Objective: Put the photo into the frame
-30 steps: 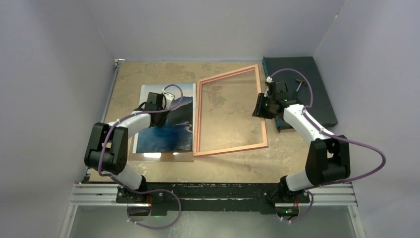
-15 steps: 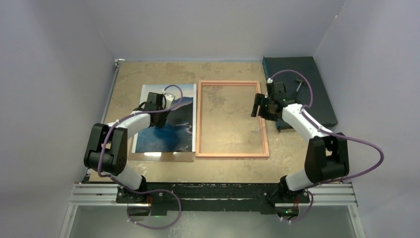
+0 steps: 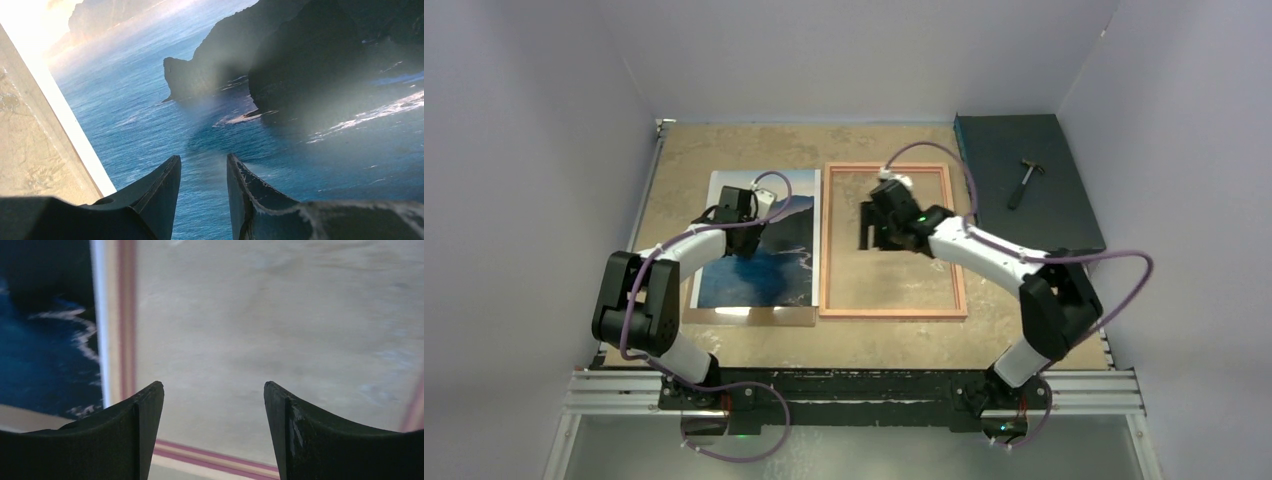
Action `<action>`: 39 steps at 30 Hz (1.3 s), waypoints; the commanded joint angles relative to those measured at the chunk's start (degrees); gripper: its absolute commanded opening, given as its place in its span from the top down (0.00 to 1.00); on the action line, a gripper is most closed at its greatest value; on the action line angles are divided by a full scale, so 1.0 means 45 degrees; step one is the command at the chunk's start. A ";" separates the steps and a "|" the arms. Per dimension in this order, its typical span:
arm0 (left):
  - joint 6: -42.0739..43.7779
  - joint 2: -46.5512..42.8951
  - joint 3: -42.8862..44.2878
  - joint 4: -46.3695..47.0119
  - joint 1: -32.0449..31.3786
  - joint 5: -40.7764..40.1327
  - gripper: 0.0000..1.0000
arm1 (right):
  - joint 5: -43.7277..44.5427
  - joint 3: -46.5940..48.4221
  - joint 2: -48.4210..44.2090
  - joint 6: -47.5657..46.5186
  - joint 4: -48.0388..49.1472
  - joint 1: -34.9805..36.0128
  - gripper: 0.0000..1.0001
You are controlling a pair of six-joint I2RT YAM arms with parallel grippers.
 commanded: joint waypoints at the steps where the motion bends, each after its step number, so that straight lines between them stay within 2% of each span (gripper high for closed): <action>1: 0.0355 -0.0448 -0.0072 0.0086 0.0393 0.0060 0.63 | 0.1806 0.1426 0.1667 0.1867 0.0414 0.2815 0.24; 5: 0.0524 -0.0431 -0.0195 0.0114 0.0836 0.0106 0.63 | 0.2880 0.3270 0.3789 0.2287 -0.0126 0.4613 0.27; 11: 0.0568 -0.0458 -0.0480 0.0184 0.1182 0.0391 0.63 | 0.3134 0.4780 0.5551 0.2323 -0.0500 0.5055 0.35; 20: 0.0781 -0.0250 -0.0960 0.0685 0.1343 0.0232 0.64 | 0.3125 0.3031 0.4921 0.2894 -0.0267 0.5057 0.56; 26: 0.0941 -0.0334 -0.0988 0.0723 0.1656 0.0196 0.64 | 0.3404 0.2113 0.4375 0.3210 -0.0207 0.5005 0.59; 28: 0.0969 -0.0391 -0.0973 0.0665 0.1776 0.0259 0.64 | 0.3378 0.2142 0.4303 0.3269 -0.0188 0.4981 0.56; 34: 0.0655 -0.1216 0.0020 -0.0522 0.1985 0.0982 0.61 | 0.3378 0.3620 0.3928 0.3185 -0.0467 0.4986 0.28; 39: 0.0279 -0.2013 0.1970 -0.1946 0.2741 0.1832 0.54 | 0.3071 0.5321 0.3824 0.2932 -0.0504 0.4998 0.21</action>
